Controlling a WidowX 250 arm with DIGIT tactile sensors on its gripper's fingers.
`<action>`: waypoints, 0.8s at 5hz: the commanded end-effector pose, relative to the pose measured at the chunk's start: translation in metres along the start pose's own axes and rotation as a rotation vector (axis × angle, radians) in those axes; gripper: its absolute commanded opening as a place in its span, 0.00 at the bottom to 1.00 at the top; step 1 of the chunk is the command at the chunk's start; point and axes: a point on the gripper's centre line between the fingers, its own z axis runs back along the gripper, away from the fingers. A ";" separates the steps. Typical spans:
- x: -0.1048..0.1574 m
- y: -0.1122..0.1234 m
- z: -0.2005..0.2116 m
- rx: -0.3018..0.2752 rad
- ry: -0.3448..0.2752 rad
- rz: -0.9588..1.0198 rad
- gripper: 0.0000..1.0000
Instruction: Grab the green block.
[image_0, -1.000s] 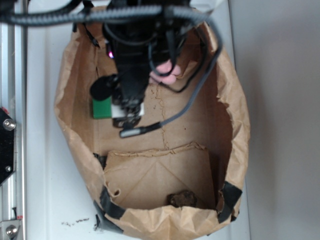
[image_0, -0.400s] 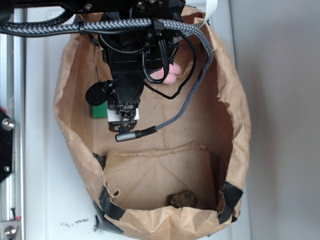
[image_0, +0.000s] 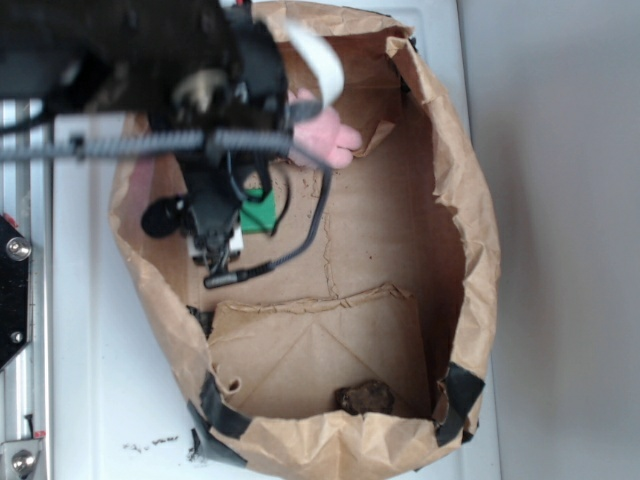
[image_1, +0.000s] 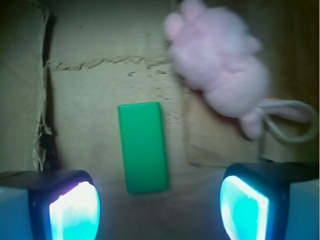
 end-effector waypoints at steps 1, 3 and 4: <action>0.024 -0.001 -0.019 0.048 -0.012 -0.006 1.00; 0.038 0.006 -0.028 0.031 0.013 0.025 1.00; 0.029 0.006 -0.032 -0.051 0.050 0.041 1.00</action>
